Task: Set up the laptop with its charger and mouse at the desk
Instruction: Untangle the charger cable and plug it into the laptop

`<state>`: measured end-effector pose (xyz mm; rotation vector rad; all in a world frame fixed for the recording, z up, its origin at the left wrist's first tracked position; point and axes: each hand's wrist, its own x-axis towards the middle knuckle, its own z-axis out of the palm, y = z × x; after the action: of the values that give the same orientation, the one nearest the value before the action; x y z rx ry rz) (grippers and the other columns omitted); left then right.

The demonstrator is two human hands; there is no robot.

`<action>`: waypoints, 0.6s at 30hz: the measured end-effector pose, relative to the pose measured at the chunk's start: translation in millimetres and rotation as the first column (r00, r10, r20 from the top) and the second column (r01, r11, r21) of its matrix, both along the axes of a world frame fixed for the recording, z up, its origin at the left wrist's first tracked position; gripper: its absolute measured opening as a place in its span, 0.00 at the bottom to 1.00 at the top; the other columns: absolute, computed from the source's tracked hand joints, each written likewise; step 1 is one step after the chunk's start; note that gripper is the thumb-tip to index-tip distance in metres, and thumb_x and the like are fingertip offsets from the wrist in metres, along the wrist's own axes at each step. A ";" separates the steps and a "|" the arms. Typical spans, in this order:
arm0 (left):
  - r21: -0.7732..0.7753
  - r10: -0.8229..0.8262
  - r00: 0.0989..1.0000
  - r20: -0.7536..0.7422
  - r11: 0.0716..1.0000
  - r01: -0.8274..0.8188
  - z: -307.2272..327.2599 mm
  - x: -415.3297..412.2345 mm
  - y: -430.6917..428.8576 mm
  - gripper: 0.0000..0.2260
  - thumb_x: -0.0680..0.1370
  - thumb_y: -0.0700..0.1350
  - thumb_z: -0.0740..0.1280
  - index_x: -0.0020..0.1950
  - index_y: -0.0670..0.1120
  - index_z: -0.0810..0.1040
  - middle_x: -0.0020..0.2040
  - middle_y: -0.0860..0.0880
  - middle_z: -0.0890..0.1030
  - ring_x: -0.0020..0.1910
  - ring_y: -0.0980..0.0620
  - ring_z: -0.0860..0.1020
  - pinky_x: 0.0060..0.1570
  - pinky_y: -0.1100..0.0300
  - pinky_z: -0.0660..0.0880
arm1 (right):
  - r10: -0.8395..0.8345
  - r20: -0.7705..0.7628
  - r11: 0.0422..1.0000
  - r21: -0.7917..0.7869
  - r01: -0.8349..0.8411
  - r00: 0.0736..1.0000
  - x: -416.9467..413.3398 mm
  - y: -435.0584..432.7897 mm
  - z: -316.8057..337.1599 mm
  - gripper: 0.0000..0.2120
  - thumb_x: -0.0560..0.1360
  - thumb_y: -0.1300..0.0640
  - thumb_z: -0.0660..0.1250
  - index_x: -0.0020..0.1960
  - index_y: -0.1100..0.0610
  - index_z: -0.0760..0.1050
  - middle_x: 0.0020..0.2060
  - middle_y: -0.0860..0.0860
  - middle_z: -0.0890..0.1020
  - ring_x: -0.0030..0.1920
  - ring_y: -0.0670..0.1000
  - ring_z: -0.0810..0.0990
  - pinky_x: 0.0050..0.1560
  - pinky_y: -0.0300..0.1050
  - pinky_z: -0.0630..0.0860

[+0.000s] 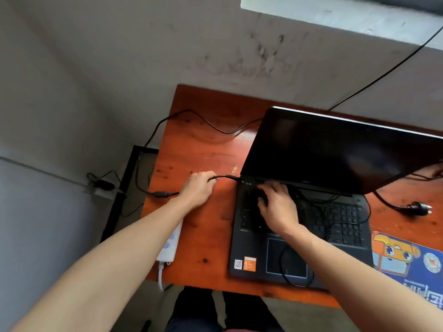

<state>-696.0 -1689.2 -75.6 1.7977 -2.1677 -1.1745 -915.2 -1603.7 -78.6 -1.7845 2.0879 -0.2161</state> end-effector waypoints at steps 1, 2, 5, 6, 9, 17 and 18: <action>-0.006 0.008 0.999 0.035 1.000 -0.007 -4.7 3.5 -2.0 0.10 0.80 0.44 0.61 0.57 0.46 0.79 0.55 0.40 0.81 0.56 0.39 0.77 0.53 0.49 0.73 | 0.048 -0.045 0.998 -0.039 -0.050 0.998 -0.7 2.2 -4.3 0.19 0.74 0.56 0.67 0.65 0.55 0.75 0.66 0.55 0.73 0.66 0.59 0.70 0.58 0.55 0.75; -0.018 0.003 0.997 0.077 1.000 -0.002 -8.5 5.5 -2.9 0.11 0.79 0.44 0.60 0.60 0.47 0.77 0.57 0.41 0.80 0.57 0.39 0.76 0.55 0.50 0.73 | 0.097 -0.081 0.994 -0.047 -0.101 0.992 0.5 4.5 -9.8 0.21 0.75 0.54 0.67 0.67 0.56 0.73 0.69 0.56 0.71 0.69 0.60 0.68 0.61 0.57 0.73; -0.163 -0.105 0.982 0.156 0.978 0.131 -12.1 -1.3 -0.6 0.20 0.78 0.44 0.62 0.70 0.50 0.68 0.58 0.45 0.75 0.58 0.42 0.74 0.56 0.49 0.72 | 0.184 -0.159 0.982 -0.001 -0.187 0.970 8.7 13.4 -28.6 0.27 0.78 0.44 0.62 0.73 0.54 0.66 0.75 0.57 0.63 0.76 0.58 0.59 0.69 0.59 0.64; -0.224 -0.163 0.976 0.146 0.955 0.193 -12.9 -7.2 1.6 0.21 0.77 0.45 0.62 0.71 0.51 0.66 0.57 0.45 0.74 0.57 0.43 0.74 0.55 0.48 0.73 | 0.190 -0.178 0.981 0.003 -0.192 0.966 10.8 16.0 -35.0 0.28 0.78 0.42 0.59 0.74 0.54 0.64 0.76 0.57 0.62 0.77 0.58 0.57 0.70 0.58 0.62; -0.259 -0.249 0.965 0.079 0.930 0.261 -14.3 -23.1 5.7 0.15 0.80 0.48 0.60 0.66 0.49 0.71 0.53 0.45 0.78 0.53 0.41 0.77 0.48 0.46 0.75 | 0.173 -0.207 0.984 -0.003 -0.177 0.963 12.9 21.3 -48.3 0.29 0.79 0.40 0.52 0.76 0.54 0.60 0.76 0.58 0.61 0.78 0.57 0.54 0.73 0.58 0.59; 0.077 0.088 0.989 -0.117 0.994 -0.080 -24.7 -28.4 10.2 0.11 0.78 0.48 0.66 0.54 0.44 0.82 0.45 0.44 0.83 0.49 0.43 0.79 0.45 0.55 0.73 | 0.173 -0.206 0.984 -0.015 -0.179 0.963 8.7 24.5 -57.5 0.30 0.80 0.38 0.49 0.77 0.52 0.58 0.77 0.56 0.58 0.79 0.55 0.49 0.75 0.55 0.53; 0.123 0.115 0.984 -0.136 0.987 -0.099 -24.7 -28.9 9.9 0.10 0.77 0.47 0.68 0.53 0.44 0.83 0.44 0.45 0.83 0.48 0.44 0.79 0.43 0.57 0.72 | 0.168 -0.204 0.984 -0.017 -0.176 0.964 9.1 24.7 -57.8 0.30 0.80 0.38 0.49 0.77 0.52 0.59 0.77 0.56 0.58 0.79 0.54 0.49 0.75 0.55 0.52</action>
<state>-724.9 -1679.3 -100.3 1.7874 -1.9369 -1.3840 -906.1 -1579.0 -136.4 -2.0732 2.0564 -0.0243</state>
